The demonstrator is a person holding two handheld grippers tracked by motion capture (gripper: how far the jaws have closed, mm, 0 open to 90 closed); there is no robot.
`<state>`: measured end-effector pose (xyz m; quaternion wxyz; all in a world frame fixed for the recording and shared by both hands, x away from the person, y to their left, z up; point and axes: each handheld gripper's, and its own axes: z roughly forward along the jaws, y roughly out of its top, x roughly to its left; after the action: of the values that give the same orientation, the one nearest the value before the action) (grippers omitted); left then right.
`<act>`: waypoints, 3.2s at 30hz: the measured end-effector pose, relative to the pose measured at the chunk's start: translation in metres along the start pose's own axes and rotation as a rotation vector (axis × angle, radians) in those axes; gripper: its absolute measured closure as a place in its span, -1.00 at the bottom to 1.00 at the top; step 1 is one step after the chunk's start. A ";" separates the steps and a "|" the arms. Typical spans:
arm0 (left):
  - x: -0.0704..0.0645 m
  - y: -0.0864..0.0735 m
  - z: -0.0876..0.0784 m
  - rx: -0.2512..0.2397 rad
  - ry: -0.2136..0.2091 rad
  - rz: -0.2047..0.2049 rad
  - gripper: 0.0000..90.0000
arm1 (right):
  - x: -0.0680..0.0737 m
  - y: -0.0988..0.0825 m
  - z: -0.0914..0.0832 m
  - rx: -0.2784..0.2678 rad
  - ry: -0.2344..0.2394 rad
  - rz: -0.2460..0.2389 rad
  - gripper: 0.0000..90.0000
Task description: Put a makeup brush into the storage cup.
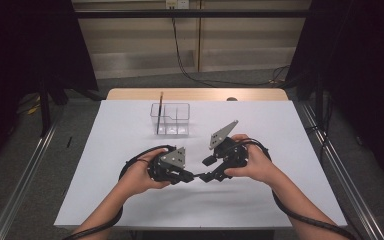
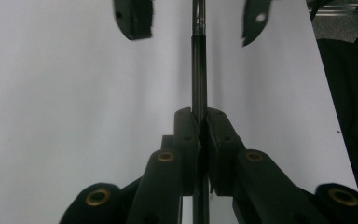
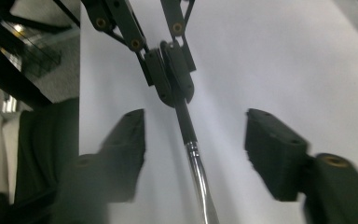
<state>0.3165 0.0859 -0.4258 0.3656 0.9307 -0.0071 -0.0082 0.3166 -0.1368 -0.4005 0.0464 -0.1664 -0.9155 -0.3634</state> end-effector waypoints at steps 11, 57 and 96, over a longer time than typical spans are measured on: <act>0.001 -0.001 0.000 -0.025 0.009 -0.025 0.86 | -0.005 -0.019 -0.010 -0.225 -0.068 0.061 -0.78; 0.005 -0.023 -0.007 -0.406 0.067 -0.253 0.86 | -0.004 -0.040 -0.014 -0.537 -0.106 0.104 -0.56; 0.004 -0.013 0.014 -0.461 0.029 -0.308 0.86 | -0.007 -0.028 -0.017 -0.579 -0.076 0.193 0.72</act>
<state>0.3208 0.0860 -0.4453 0.5624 0.8129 0.1418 -0.0519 0.3131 -0.1693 -0.4072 -0.0029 -0.2723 -0.7551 -0.5964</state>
